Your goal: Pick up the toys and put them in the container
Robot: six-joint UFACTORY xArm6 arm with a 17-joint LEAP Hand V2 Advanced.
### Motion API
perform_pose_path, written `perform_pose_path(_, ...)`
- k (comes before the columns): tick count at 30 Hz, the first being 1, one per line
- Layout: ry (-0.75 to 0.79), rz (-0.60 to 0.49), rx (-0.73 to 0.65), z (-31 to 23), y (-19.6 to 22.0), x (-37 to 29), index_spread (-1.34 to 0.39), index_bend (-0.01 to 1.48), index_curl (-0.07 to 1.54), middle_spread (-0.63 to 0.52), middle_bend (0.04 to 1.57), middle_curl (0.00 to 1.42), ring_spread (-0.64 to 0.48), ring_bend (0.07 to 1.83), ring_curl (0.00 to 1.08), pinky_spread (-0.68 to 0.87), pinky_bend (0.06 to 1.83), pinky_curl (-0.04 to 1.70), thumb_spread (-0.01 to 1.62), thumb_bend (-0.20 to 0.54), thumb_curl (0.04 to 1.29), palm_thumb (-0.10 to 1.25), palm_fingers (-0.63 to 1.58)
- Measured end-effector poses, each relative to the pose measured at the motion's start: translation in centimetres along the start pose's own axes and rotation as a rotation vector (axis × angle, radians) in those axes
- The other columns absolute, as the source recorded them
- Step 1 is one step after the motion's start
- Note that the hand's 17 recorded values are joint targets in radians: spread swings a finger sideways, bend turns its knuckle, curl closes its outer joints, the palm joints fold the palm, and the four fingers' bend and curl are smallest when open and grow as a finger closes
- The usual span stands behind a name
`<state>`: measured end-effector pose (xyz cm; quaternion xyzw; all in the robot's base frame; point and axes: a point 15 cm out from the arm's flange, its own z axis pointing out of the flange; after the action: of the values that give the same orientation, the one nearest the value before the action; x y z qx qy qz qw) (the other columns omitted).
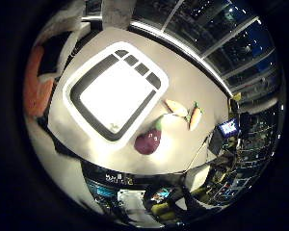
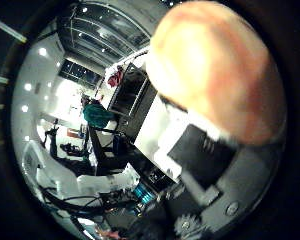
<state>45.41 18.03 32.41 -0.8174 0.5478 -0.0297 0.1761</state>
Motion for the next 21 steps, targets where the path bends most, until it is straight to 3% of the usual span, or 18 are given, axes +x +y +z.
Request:
perform_pose_path(3,-0.004,-0.053,-0.049,0.7,1.1,0.1,-0.48,0.46,0.43,-0.06,0.54,0.39,-0.02,0.63,0.45,0.14,0.62,0.94,1.0,-0.033,0.39,0.68,-0.11)
perform_pose_path(9,0.006,-0.078,-0.065,0.5,1.6,2.3,-0.5,0.26,0.35,0.0,0.32,0.32,0.13,0.43,0.34,0.43,0.45,0.72,0.98,-0.03,0.36,0.65,-0.03)
perform_pose_path(21,0.034,-0.027,-0.085,-1.5,3.6,8.5,-0.49,0.17,0.32,0.01,0.19,0.3,0.16,0.3,0.28,0.5,0.37,0.52,0.95,-0.029,0.33,0.64,0.09)
